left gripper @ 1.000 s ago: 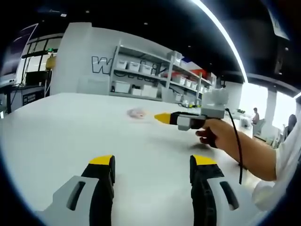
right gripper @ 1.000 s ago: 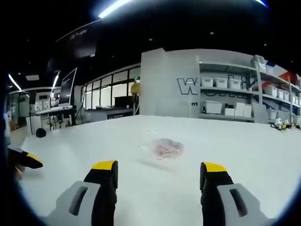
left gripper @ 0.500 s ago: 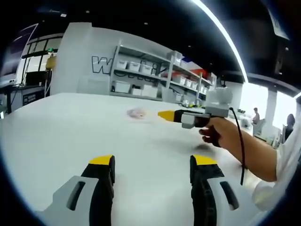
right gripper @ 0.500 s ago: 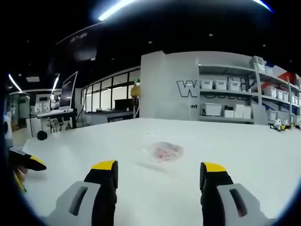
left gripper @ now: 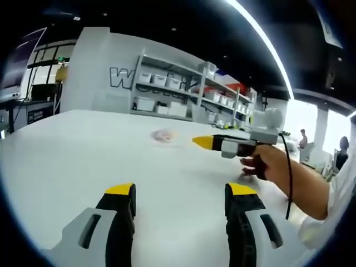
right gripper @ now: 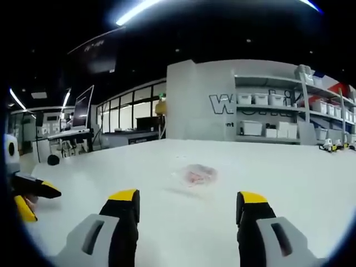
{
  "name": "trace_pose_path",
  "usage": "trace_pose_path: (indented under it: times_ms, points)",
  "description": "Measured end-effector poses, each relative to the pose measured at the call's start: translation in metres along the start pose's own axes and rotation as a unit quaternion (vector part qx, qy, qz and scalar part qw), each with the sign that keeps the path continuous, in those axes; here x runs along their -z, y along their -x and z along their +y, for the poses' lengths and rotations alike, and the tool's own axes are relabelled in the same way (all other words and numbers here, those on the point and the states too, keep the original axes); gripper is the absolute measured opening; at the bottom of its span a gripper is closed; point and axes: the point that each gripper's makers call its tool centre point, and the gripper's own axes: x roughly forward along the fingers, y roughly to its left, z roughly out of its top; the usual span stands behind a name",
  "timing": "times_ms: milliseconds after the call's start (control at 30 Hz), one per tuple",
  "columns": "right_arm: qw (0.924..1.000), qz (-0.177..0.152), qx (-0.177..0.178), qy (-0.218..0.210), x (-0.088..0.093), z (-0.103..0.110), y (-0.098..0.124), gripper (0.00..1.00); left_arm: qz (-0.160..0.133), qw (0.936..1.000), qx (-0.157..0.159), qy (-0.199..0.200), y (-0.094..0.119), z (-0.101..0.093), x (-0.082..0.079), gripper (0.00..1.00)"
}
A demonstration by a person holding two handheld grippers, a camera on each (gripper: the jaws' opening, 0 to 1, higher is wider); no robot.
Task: Open the resealable bag by pulling the two sides of the seal apart until the entire bag opening is separated and visibly accessible.
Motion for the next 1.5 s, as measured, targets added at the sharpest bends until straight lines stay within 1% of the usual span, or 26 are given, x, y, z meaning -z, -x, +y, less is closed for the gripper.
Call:
trace_pose_path:
  times_ms: [133, 300, 633, 1000, 1100, 1200, 1500]
  points:
    - [0.9999, -0.01, 0.005, -0.003, -0.004, 0.003, 0.012, 0.71, -0.012, 0.9999, -0.004, 0.006, 0.001, 0.002, -0.004, 0.65]
    - [0.9999, -0.014, 0.007, -0.002, -0.007, 0.0, 0.014, 0.71, -0.013, 0.9999, -0.007, 0.005, 0.001, 0.003, -0.005, 0.65]
    - [1.0, -0.004, 0.006, -0.004, 0.003, 0.003, 0.021, 0.69, -0.012, 0.9999, -0.007, 0.004, 0.002, 0.002, -0.006, 0.65]
    - [0.9998, -0.012, 0.011, -0.008, -0.001, 0.002, 0.037, 0.69, -0.016, 0.9998, -0.008, 0.003, 0.003, 0.0, -0.007, 0.65]
    - [0.9998, -0.012, 0.014, -0.006, 0.001, 0.003, 0.042, 0.69, -0.015, 0.9998, -0.01, 0.003, 0.003, -0.001, -0.006, 0.65]
    - [0.9998, -0.01, 0.013, -0.006, 0.003, 0.003, 0.045, 0.69, -0.014, 0.9998, -0.015, -0.009, 0.004, -0.002, -0.006, 0.65]
    - [0.9998, -0.013, 0.014, -0.006, 0.004, 0.004, 0.056, 0.69, -0.016, 0.9996, -0.019, -0.009, 0.004, -0.001, -0.006, 0.65]
